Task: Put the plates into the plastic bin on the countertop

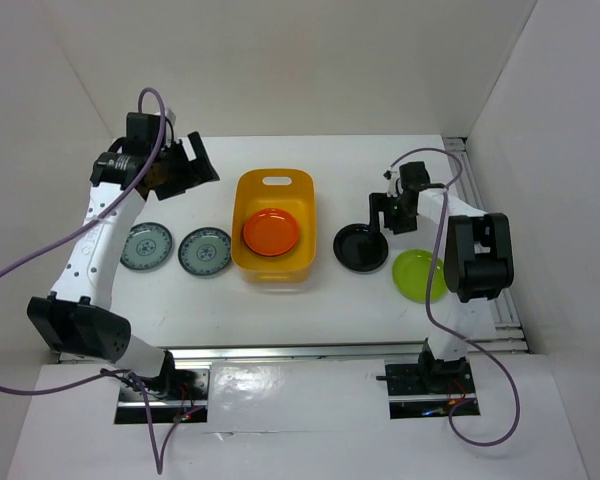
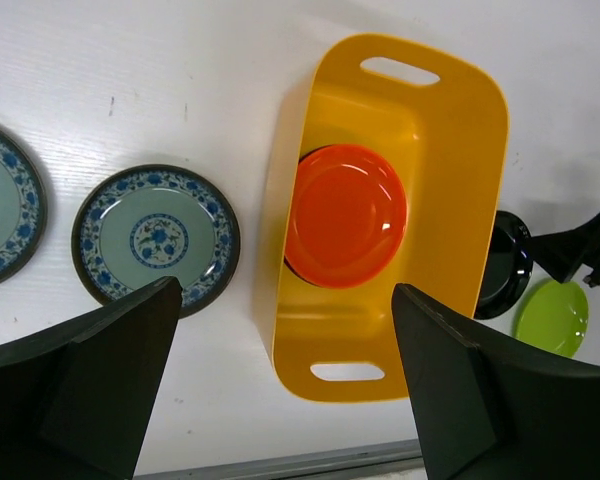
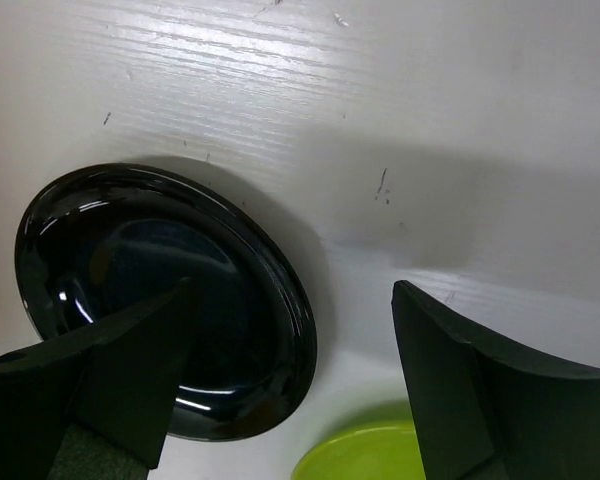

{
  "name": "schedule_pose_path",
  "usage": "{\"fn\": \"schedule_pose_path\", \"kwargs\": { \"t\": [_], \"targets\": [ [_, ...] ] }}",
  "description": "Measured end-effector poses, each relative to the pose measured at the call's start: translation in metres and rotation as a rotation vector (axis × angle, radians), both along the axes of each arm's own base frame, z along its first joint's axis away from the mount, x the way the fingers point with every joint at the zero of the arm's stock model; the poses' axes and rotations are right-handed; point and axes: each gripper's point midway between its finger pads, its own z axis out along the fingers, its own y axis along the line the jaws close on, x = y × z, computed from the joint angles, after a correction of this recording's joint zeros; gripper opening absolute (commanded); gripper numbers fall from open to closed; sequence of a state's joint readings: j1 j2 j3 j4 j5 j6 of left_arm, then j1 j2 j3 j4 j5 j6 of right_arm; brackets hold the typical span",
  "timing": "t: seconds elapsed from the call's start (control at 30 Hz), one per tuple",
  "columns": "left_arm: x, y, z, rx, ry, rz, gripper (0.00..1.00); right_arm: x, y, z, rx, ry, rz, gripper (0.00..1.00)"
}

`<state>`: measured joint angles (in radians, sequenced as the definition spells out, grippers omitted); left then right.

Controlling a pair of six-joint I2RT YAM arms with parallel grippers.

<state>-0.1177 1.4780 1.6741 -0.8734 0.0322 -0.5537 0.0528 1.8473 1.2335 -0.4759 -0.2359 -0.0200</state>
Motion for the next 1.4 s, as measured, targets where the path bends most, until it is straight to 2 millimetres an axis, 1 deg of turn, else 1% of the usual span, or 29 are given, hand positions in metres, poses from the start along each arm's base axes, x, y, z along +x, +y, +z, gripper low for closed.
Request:
{"fn": "schedule_pose_path", "kwargs": {
  "t": [0.07, 0.1, 0.13, 0.23, 0.27, 0.3, 0.37, 0.4, 0.53, 0.7, 0.8, 0.83, 0.9, 1.0, 1.07, 1.13, 1.17, 1.2, 1.27, 1.33, 1.37, 1.4],
  "targets": [
    [-0.002, -0.002, -0.003, -0.01, 0.01, -0.011, 1.0, -0.002, 0.002, -0.007, -0.005, 0.014, 0.005, 0.81],
    [-0.002, -0.003, -0.003, -0.014, 0.009, -0.015, 1.0, -0.005, 0.003, -0.011, -0.008, 0.025, 0.006, 0.81],
    [-0.002, -0.004, -0.002, -0.016, 0.005, -0.016, 1.0, -0.009, 0.003, -0.015, -0.013, 0.041, 0.005, 0.75],
    [-0.002, -0.002, 0.003, -0.024, -0.011, -0.016, 1.0, -0.009, 0.003, -0.018, -0.016, 0.044, 0.0, 0.58],
    [-0.003, -0.001, 0.005, -0.027, -0.018, -0.013, 1.0, -0.009, 0.003, -0.019, -0.017, 0.043, -0.005, 0.49],
    [-0.003, 0.002, 0.008, -0.028, -0.025, -0.006, 1.0, -0.009, 0.003, -0.02, -0.017, 0.045, -0.008, 0.45],
    [-0.004, 0.006, 0.011, -0.032, -0.033, 0.004, 1.0, -0.009, 0.002, -0.022, -0.016, 0.05, -0.019, 0.33],
    [-0.004, 0.009, 0.012, -0.033, -0.035, 0.009, 1.0, -0.009, 0.002, -0.022, -0.017, 0.05, -0.023, 0.22],
    [-0.003, 0.015, 0.012, -0.034, -0.036, 0.025, 1.0, -0.01, 0.008, -0.021, 0.014, 0.057, -0.037, 0.0],
    [-0.004, 0.021, 0.008, -0.033, -0.03, 0.044, 1.0, -0.006, 0.009, -0.019, 0.015, 0.084, -0.078, 0.0],
    [-0.006, 0.029, -0.002, -0.035, -0.006, 0.077, 1.0, 0.006, 0.004, -0.011, -0.032, 0.09, -0.138, 0.0],
    [-0.007, 0.033, -0.006, -0.042, 0.008, 0.101, 1.0, 0.013, -0.001, -0.004, -0.065, 0.081, -0.172, 0.0],
    [-0.008, 0.046, -0.014, -0.052, 0.036, 0.16, 1.0, 0.03, -0.01, 0.018, -0.134, 0.029, -0.24, 0.0],
    [-0.011, 0.066, -0.024, -0.07, 0.07, 0.243, 1.0, 0.059, -0.025, 0.061, -0.212, -0.096, -0.36, 0.0],
    [-0.013, 0.076, -0.029, -0.076, 0.085, 0.289, 1.0, 0.067, -0.032, 0.088, -0.245, -0.168, -0.422, 0.0],
    [-0.013, 0.082, -0.031, -0.071, 0.09, 0.313, 1.0, 0.066, -0.037, 0.113, -0.26, -0.225, -0.463, 0.0],
    [-0.013, 0.084, -0.031, -0.065, 0.091, 0.323, 1.0, 0.064, -0.035, 0.126, -0.258, -0.255, -0.473, 0.0],
    [-0.012, 0.085, -0.033, -0.06, 0.095, 0.333, 1.0, 0.063, -0.03, 0.139, -0.252, -0.288, -0.473, 0.0],
    [-0.012, 0.091, -0.036, -0.046, 0.104, 0.367, 1.0, 0.061, -0.011, 0.165, -0.231, -0.349, -0.446, 0.0],
    [-0.012, 0.098, -0.042, -0.024, 0.119, 0.4, 1.0, 0.058, 0.025, 0.192, -0.187, -0.42, -0.382, 0.0],
    [-0.012, 0.101, -0.044, -0.022, 0.125, 0.421, 1.0, 0.055, 0.043, 0.202, -0.169, -0.447, -0.349, 0.0],
    [-0.014, 0.106, -0.049, -0.019, 0.138, 0.444, 1.0, 0.051, 0.064, 0.212, -0.147, -0.475, -0.308, 0.0]
  ]
}}
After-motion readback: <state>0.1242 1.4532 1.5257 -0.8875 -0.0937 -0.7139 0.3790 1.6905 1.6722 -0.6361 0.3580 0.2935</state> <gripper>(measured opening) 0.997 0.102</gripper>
